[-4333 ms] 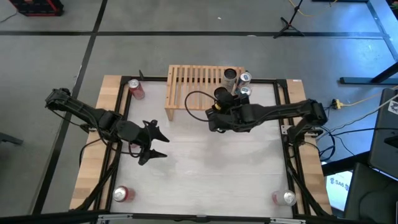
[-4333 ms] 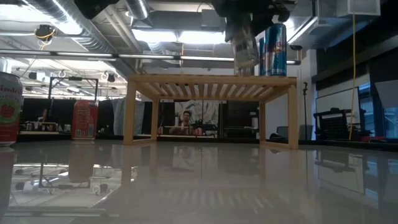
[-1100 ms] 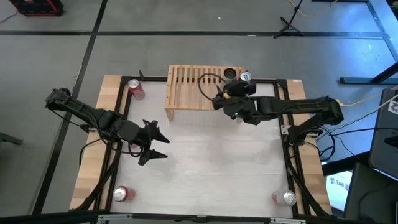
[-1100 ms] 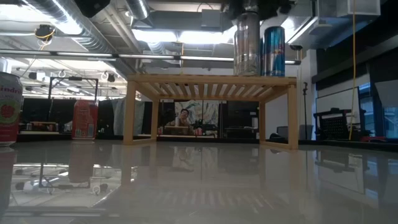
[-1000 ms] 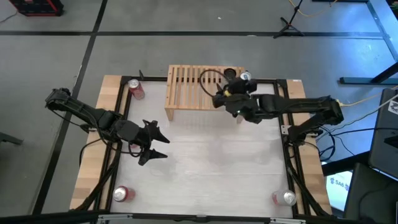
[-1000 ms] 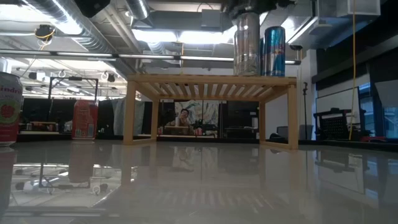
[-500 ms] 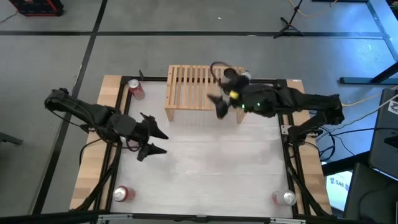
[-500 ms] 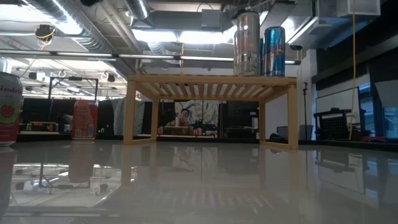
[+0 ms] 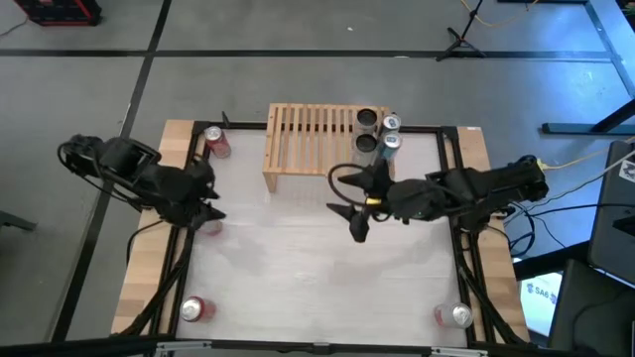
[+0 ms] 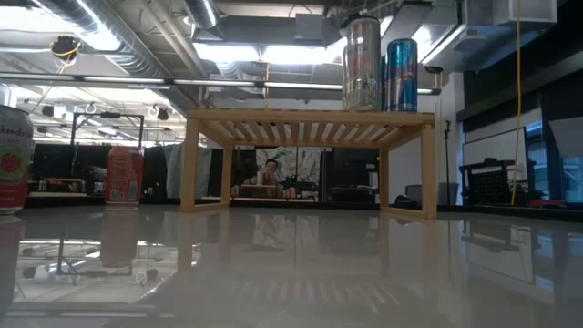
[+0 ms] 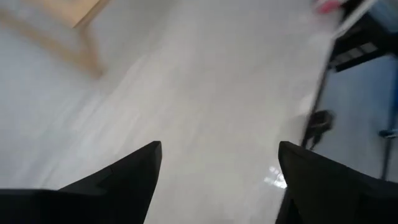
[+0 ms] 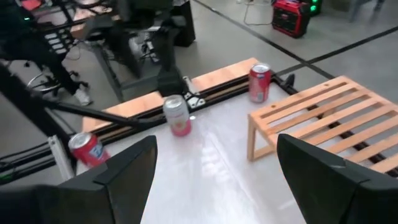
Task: Place canned beverage on shelf
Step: Put the top red soda can on the shelf
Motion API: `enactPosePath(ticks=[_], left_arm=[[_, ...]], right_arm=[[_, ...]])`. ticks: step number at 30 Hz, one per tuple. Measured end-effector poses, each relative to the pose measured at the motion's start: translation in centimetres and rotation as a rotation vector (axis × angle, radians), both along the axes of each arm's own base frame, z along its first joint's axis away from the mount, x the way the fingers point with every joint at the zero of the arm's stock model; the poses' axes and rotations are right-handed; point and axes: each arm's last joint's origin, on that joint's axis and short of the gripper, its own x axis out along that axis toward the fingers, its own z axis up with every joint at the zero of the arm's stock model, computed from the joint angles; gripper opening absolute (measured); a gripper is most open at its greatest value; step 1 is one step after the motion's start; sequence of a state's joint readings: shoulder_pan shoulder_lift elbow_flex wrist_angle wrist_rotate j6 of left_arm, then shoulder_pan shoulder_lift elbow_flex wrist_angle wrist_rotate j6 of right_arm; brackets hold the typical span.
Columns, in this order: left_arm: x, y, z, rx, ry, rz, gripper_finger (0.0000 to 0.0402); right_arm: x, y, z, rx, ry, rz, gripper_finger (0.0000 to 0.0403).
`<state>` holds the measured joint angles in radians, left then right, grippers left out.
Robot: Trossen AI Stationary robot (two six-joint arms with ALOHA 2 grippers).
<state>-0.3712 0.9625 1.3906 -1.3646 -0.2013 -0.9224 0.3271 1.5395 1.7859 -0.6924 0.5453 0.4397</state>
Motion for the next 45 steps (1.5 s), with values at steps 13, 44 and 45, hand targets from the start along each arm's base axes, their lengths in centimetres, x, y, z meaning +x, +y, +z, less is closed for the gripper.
enactPosePath(ticks=[13,44,45], left_arm=[[-3.5,1.2,-1.6,-0.117,0.188,0.177,0.0318],[0.1,5.9,-5.6,-0.179,0.326,0.594,0.0318],[0.2,6.3,-5.7,-0.182,0.334,0.611,0.0318]], right_arm=[[0.3,0.9,-0.9,0.049,0.050,0.041,0.0319],[-6.0,-0.5,0.7,-0.010,0.204,0.107,0.0319],[-6.5,-0.8,0.9,-0.011,0.204,0.108,0.0319]])
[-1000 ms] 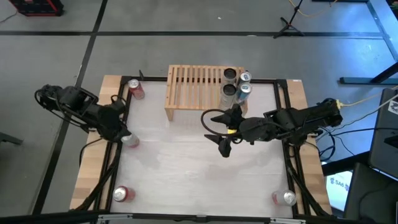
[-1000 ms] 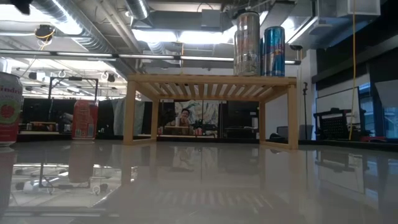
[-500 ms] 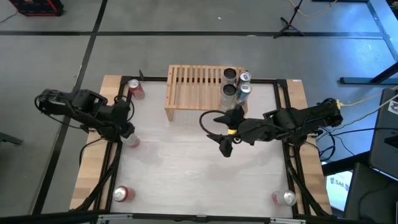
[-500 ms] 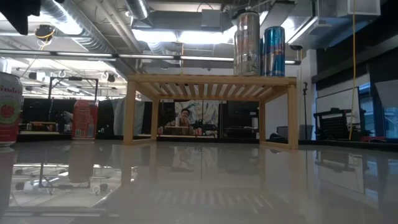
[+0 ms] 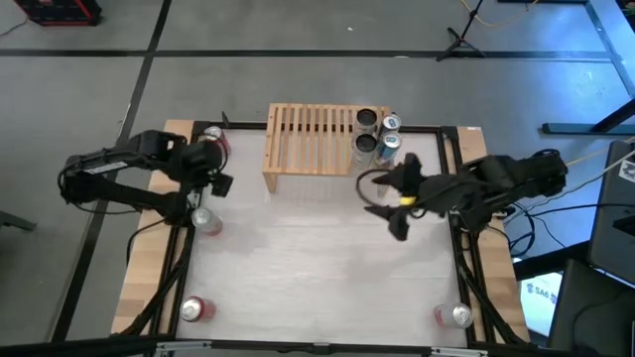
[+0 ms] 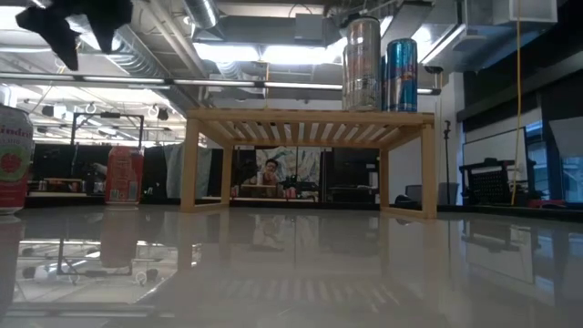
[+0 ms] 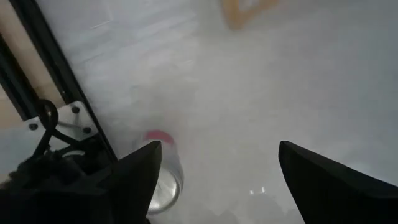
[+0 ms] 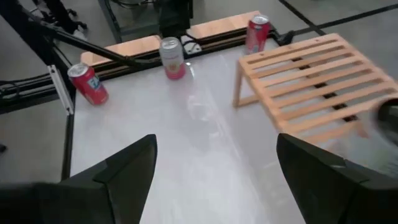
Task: Place canned beverage on shelf
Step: Put the top red soda can on the shelf
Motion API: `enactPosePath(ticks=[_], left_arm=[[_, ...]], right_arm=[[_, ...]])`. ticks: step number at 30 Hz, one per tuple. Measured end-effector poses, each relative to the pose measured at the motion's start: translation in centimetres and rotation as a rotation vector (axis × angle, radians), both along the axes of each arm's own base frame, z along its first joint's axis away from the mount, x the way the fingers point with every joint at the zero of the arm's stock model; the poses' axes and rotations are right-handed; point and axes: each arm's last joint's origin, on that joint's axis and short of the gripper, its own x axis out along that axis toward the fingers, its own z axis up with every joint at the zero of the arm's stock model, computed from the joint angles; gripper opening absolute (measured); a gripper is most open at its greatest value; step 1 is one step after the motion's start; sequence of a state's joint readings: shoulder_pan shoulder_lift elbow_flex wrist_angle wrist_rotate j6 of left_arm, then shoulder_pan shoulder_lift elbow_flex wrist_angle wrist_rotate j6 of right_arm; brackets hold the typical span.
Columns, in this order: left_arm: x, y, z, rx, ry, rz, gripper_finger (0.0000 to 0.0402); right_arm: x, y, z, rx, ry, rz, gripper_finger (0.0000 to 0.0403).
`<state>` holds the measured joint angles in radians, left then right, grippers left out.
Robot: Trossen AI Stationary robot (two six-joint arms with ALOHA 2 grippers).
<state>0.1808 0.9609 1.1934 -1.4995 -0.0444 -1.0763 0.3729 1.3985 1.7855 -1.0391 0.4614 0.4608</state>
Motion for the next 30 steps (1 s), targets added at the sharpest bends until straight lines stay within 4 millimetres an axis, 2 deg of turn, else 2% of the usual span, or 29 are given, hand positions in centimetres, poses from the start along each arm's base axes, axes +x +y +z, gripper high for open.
enactPosePath(ticks=[7,11,16,21,26,30], left_arm=[[0.6,2.6,-0.5,0.042,0.052,0.109,0.0318],[1.1,4.6,-0.7,0.153,0.082,0.161,0.0318],[1.4,7.4,-1.3,0.172,0.126,0.236,0.0318],[1.5,11.5,-2.6,0.189,0.174,0.280,0.0318],[0.8,15.5,-4.2,0.175,0.239,0.352,0.0318],[0.5,17.7,-5.3,0.200,0.300,0.367,0.0318]], right_arm=[[-3.3,-1.3,1.3,-0.057,0.003,0.040,0.0319],[-4.4,-1.7,1.7,-0.119,0.008,0.076,0.0319],[-5.3,-2.2,2.1,-0.148,-0.009,0.070,0.0319],[-5.7,-2.4,2.2,-0.201,-0.002,0.045,0.0319],[-5.8,-2.5,2.0,-0.228,0.019,0.034,0.0319],[-5.7,-2.6,1.8,-0.259,0.035,-0.011,0.0319]])
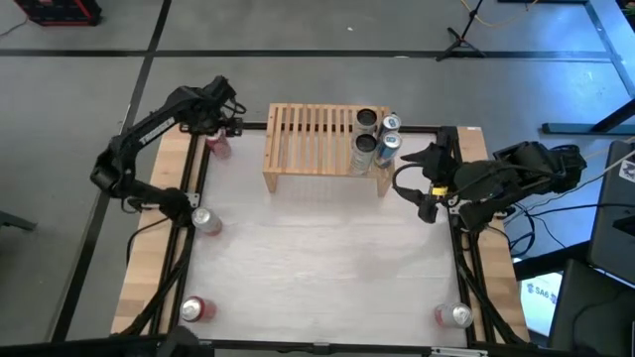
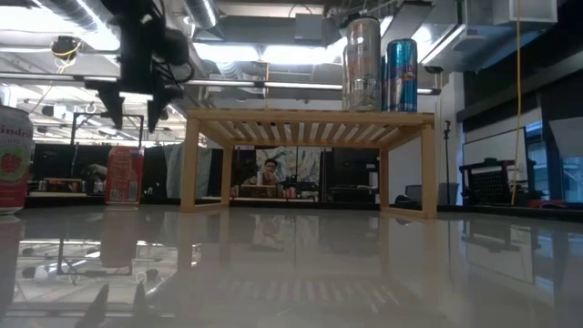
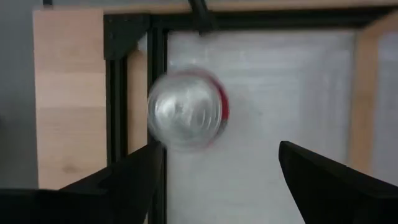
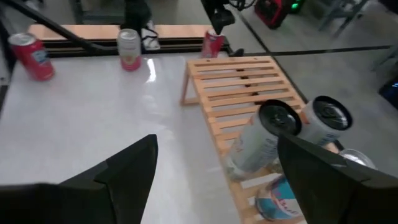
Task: Place canned beverage on shelf
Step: Put the top red soda can on the shelf
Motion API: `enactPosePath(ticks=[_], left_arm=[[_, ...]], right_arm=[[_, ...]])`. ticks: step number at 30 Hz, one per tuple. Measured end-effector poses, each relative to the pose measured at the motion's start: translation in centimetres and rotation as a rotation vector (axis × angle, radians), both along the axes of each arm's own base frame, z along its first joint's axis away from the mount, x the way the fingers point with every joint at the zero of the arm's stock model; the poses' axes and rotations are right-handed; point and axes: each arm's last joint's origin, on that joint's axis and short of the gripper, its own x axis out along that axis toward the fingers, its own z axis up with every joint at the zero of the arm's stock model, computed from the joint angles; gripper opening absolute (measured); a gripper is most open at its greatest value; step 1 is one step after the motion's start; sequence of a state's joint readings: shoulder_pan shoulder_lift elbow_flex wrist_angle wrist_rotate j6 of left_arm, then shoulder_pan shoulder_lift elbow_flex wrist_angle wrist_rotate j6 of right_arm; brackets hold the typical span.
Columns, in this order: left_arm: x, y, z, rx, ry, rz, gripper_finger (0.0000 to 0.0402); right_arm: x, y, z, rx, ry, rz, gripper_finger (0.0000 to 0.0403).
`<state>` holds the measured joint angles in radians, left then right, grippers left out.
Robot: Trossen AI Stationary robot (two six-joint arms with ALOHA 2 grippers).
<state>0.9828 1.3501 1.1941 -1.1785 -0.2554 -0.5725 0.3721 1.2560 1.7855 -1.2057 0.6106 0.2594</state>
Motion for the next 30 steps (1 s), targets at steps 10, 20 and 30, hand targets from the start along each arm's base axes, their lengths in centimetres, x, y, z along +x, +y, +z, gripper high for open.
enactPosePath(ticks=[10,20,30], left_arm=[[1.1,2.8,-3.1,-0.018,0.173,-0.056,0.0318],[1.5,3.3,-3.6,0.008,0.293,-0.137,0.0318],[2.2,4.1,-6.4,-0.121,0.418,-0.209,0.0318]], right_arm=[[0.0,-0.3,0.1,-0.020,-0.023,-0.060,0.0319],[0.8,-0.8,-0.2,0.027,-0.003,-0.059,0.0319],[1.1,-0.7,-0.1,0.034,-0.012,-0.049,0.0319]])
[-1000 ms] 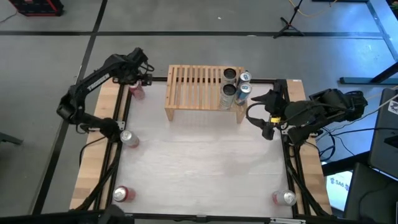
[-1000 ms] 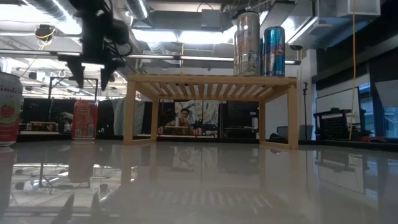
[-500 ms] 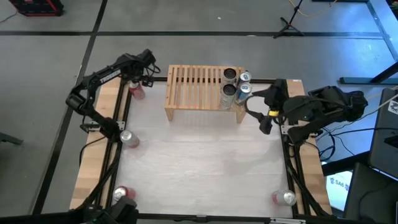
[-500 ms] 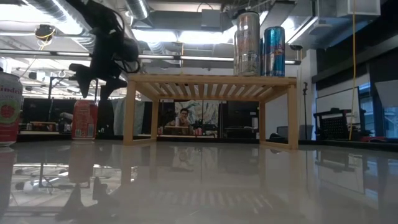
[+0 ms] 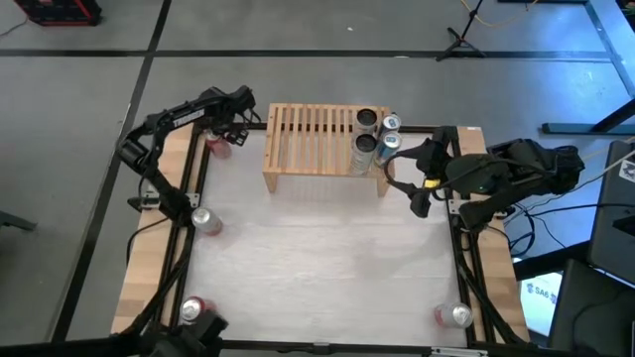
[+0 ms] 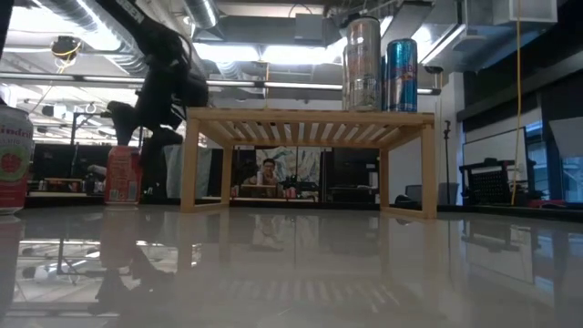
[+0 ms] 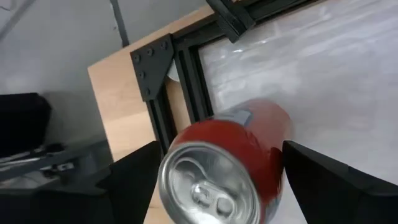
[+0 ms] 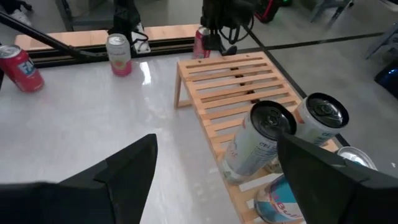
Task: Place canned beverage on shelf
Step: Put the top red soda can on the shelf
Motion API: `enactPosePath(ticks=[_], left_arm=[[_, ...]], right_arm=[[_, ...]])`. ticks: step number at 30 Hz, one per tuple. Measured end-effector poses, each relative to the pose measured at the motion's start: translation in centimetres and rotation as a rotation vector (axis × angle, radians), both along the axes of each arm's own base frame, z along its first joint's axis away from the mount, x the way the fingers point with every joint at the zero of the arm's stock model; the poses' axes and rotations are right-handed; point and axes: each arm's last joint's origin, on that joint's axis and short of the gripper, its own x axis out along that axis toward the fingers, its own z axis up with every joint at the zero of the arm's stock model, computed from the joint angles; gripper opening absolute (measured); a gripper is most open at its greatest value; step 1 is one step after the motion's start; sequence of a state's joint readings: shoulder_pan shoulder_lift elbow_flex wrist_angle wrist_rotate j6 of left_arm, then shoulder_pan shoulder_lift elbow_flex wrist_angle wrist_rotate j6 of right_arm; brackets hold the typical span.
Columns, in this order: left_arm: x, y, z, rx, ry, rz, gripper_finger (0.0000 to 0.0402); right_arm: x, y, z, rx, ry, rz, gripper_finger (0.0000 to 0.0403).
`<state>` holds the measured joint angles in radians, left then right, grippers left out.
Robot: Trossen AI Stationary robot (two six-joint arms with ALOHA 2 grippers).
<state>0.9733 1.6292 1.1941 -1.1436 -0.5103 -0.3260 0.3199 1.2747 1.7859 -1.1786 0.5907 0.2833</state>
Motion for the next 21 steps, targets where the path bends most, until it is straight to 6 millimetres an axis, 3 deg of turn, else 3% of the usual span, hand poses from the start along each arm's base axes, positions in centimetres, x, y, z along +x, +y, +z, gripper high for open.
enactPosePath(ticks=[11,21], left_arm=[[0.2,-0.4,-0.7,-0.087,0.033,-0.011,0.0319],[2.0,-1.5,-1.3,-0.297,-0.260,-0.078,0.0318]], right_arm=[[0.0,0.0,0.0,0.006,-0.003,-0.004,0.0319],[0.0,-0.1,0.0,-0.019,-0.006,-0.023,0.0319]])
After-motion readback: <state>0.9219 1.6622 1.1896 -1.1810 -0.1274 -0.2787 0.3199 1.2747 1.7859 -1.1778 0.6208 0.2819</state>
